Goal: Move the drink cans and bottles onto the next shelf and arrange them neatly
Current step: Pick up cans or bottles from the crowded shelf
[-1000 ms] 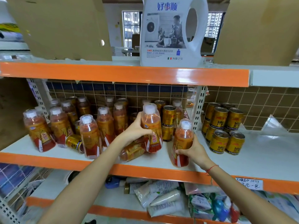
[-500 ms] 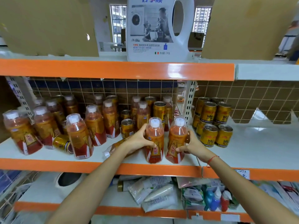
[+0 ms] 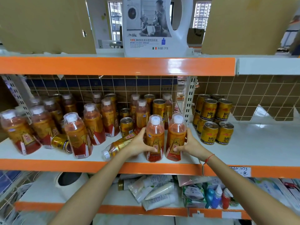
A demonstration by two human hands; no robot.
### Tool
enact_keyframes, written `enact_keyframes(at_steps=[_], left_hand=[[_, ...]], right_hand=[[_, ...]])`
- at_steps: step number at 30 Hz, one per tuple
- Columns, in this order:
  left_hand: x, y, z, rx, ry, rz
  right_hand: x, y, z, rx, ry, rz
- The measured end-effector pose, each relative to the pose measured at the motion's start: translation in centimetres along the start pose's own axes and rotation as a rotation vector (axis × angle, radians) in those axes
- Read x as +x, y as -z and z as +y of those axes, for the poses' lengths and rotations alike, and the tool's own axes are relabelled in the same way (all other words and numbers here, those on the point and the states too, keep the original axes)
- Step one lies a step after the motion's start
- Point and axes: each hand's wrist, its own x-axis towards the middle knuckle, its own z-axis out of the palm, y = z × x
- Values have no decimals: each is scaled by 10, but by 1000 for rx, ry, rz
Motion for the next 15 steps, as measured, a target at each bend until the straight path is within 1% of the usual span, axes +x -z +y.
enact_keyframes(at_steps=[6,10,13,15], left_hand=[[-3,-2,2,36,-4,32],[-3,1,1,32,-16,13],[-4,0,2,54,-27,29],[-5,-5,3,46,-72,70]], right_hand=[[-2,-2,0,80,-17,-29],[1,-2,-1,77,-5,-64],[1,-3,-1,76,1,-47],[-1,-8,0,70,30,13]])
